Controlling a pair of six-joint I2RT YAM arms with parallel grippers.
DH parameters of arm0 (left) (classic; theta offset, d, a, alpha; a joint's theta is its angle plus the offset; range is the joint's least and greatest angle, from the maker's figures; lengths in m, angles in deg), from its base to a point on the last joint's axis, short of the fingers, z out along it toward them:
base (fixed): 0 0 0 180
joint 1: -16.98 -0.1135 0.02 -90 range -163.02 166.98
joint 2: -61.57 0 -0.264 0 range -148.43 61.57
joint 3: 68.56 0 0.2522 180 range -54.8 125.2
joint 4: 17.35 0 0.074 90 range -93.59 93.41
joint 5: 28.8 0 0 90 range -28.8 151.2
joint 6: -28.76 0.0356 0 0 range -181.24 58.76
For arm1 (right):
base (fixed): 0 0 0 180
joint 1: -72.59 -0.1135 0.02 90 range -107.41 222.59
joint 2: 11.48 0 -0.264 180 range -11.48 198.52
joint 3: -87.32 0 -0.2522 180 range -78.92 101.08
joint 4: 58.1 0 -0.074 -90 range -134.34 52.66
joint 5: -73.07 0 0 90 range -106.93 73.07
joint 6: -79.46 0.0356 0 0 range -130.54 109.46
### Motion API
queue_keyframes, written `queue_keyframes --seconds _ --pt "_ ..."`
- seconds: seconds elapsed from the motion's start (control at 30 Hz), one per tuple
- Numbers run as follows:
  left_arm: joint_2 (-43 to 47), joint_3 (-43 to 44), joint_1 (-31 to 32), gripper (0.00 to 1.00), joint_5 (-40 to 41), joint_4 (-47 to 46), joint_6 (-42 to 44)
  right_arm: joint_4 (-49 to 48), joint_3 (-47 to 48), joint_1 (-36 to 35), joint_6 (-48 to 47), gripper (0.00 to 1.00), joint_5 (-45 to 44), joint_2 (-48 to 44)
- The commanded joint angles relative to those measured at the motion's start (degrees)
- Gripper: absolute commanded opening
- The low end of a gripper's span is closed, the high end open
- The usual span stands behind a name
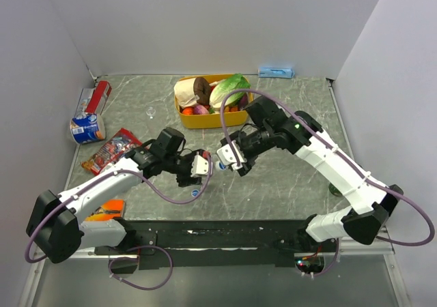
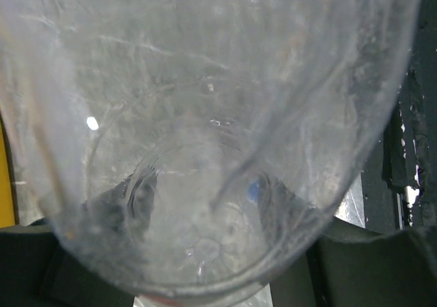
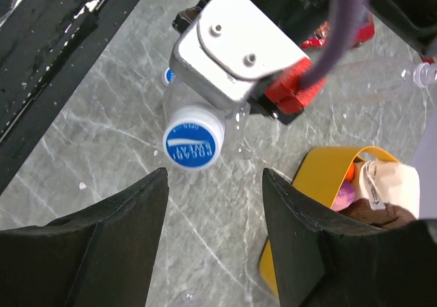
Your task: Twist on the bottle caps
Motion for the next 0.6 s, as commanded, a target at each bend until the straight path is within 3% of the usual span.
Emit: queue_keyframes --seconds 0.0,0.1,0.3,0.33,0.43,0.5,0.57 --pt "-0.7 3.3 -0.2 0.01 -3.4 -0.9 1.4 -0.1 3.0 -1.6 -3.5 0.63 0.8 0.7" --pt "-0.9 3.5 -0.2 0.01 -3.5 -1.4 0.8 1.2 2.9 -2.2 -4.9 0.6 1.5 1.0" --pt "-1.2 3.4 -0.2 0.01 -3.1 -2.7 -0.6 0.4 3.2 -2.8 -3.5 0.43 3.3 0.9" --pt "-1.2 3.3 -0.2 0.01 -2.5 -3.4 -0.9 -0.6 3.4 -2.8 -1.2 0.34 3.6 1.2" --pt "-1.0 2.5 -0.2 0.01 1.5 -9.2 -4.7 -3.2 5.0 -2.7 9.2 0.23 3.4 3.5" --pt "0.3 0.5 -0.2 0.01 5.8 -15.4 -12.3 -4.5 7.0 -1.8 20.8 0.18 2.5 5.7" --pt "2.0 -2.0 0.9 0.01 20.2 -29.7 -21.8 -8.8 9.6 0.1 32.0 0.13 -0.5 9.7"
